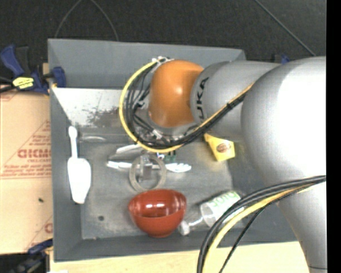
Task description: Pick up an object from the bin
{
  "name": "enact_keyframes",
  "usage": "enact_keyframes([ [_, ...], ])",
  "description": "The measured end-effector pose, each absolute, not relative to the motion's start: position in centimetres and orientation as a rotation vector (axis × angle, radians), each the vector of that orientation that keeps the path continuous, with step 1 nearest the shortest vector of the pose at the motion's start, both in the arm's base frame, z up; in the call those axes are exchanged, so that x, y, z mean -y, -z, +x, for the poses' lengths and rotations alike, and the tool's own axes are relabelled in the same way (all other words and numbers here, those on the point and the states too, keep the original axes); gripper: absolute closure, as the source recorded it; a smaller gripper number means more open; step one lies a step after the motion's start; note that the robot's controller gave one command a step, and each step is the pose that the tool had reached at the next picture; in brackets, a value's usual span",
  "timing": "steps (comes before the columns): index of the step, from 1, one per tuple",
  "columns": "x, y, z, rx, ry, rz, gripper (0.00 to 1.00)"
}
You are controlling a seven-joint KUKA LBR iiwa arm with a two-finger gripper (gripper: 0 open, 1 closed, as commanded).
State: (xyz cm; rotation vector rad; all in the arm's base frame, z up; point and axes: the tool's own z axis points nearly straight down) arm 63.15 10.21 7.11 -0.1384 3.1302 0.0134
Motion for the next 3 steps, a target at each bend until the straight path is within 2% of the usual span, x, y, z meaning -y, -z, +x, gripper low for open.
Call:
enact_keyframes([
  [1, -8.3, -7.12, 63.15, -3.136, -0.007, -0.119, 1.0],
  [3, -8.29, -7.6, 63.13, -3.134, -0.009, -0.116, 1.0],
])
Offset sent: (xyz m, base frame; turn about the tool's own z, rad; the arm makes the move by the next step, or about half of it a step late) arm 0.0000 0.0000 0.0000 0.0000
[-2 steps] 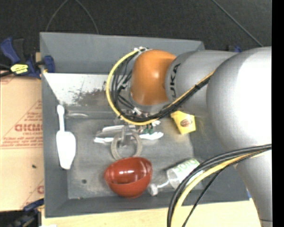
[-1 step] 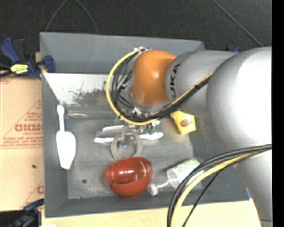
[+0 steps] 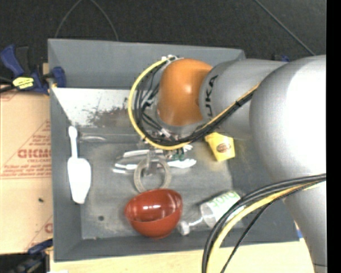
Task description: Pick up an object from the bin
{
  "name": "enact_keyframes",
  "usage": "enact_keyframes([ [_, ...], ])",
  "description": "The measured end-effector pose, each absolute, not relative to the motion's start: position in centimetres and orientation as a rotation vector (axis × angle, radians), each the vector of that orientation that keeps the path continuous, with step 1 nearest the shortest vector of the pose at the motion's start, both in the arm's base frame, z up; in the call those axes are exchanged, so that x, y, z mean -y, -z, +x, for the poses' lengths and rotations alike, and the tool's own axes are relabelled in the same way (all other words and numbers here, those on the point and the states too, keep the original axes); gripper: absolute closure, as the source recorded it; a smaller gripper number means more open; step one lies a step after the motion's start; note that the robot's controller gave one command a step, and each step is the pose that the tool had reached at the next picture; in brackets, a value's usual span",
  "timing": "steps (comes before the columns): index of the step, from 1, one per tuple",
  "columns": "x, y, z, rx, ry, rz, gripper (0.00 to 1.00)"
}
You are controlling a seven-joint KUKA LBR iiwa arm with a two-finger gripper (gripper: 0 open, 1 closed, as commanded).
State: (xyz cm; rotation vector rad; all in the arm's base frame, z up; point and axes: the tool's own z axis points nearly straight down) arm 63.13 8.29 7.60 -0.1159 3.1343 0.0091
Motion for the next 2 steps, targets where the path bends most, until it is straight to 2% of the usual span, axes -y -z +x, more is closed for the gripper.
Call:
enact_keyframes([
  [1, -8.2, -12.0, 63.0, -3.142, -0.008, -0.114, 1.0],
  [2, -8.2, -15.1, 63.0, -3.14, -0.009, -0.111, 1.0],
])
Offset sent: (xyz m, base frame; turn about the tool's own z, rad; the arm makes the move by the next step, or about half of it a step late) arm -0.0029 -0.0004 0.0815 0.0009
